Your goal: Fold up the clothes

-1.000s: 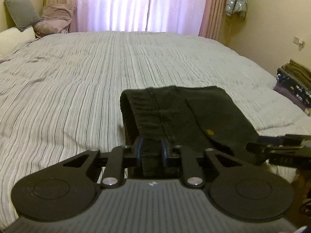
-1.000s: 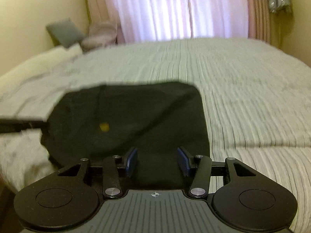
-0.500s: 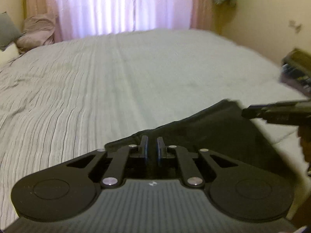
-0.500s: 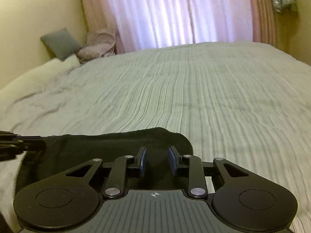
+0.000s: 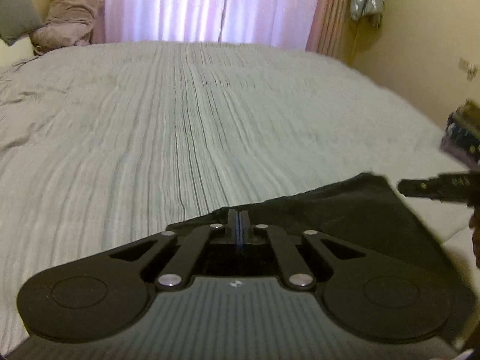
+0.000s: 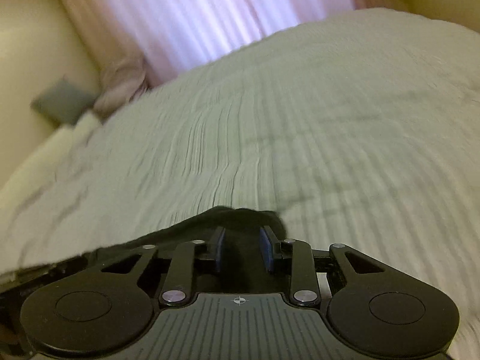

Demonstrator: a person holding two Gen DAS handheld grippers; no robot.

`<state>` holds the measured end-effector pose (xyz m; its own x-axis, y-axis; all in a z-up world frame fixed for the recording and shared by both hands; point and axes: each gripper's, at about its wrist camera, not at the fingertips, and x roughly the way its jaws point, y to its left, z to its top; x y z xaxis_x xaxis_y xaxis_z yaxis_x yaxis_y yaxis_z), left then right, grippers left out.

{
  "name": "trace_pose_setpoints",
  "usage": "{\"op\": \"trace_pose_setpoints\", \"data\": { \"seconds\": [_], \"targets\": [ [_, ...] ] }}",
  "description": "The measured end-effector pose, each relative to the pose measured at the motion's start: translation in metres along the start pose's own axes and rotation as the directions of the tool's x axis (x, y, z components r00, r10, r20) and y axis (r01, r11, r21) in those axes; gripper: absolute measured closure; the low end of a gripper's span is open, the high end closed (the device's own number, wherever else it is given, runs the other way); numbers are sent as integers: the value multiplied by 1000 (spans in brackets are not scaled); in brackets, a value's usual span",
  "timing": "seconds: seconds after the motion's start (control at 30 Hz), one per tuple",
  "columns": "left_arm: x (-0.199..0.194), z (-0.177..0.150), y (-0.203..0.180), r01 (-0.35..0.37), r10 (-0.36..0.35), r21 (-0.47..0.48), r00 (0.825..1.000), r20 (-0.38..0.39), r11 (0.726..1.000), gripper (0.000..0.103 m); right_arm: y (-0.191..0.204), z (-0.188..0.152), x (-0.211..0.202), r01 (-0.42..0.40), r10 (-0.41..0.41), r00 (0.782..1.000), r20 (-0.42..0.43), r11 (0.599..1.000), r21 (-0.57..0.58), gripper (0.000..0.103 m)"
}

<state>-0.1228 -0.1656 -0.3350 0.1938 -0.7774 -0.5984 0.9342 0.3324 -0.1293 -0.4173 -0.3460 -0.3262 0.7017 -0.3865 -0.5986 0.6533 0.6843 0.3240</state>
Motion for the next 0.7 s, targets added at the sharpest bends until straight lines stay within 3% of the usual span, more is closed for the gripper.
{"op": "trace_pose_setpoints", "data": {
  "seconds": [0.1, 0.2, 0.27, 0.37, 0.47, 0.57, 0.7],
  "targets": [
    [-47, -6, -14, -22, 21, 25, 999, 42, 999, 100, 4, -11, -38, -4, 3, 999, 35, 1000, 10, 73],
    [-88, -28, -30, 28, -30, 30, 998, 58, 999, 100, 8, -23, -77, -8, 6, 998, 70, 1000, 20, 73],
    [-96, -45, -39, 39, -40, 39, 999, 26, 998, 100, 11, -31, -102, -10, 7, 996, 91, 1000, 26, 73],
    [-89, -68, -41, 3, -2, 22, 998, -59, 1000, 99, 23, -56, -98, 26, -26, 1000, 3, 999, -25, 73],
    [-98, -65, -44, 0, 0, -4, 999, -48, 1000, 100, 28, -70, -101, 57, -58, 998, -28, 998, -22, 73],
    [-105, -53, -55, 47, -47, 18, 998, -33, 999, 100, 30, -67, -115, 33, -32, 999, 18, 999, -22, 73],
    [-100, -50, -62, 179, -184, -66, 981, -67, 982, 98, 26, -66, -115, 36, -36, 999, 24, 999, 18, 73]
  ]
}}
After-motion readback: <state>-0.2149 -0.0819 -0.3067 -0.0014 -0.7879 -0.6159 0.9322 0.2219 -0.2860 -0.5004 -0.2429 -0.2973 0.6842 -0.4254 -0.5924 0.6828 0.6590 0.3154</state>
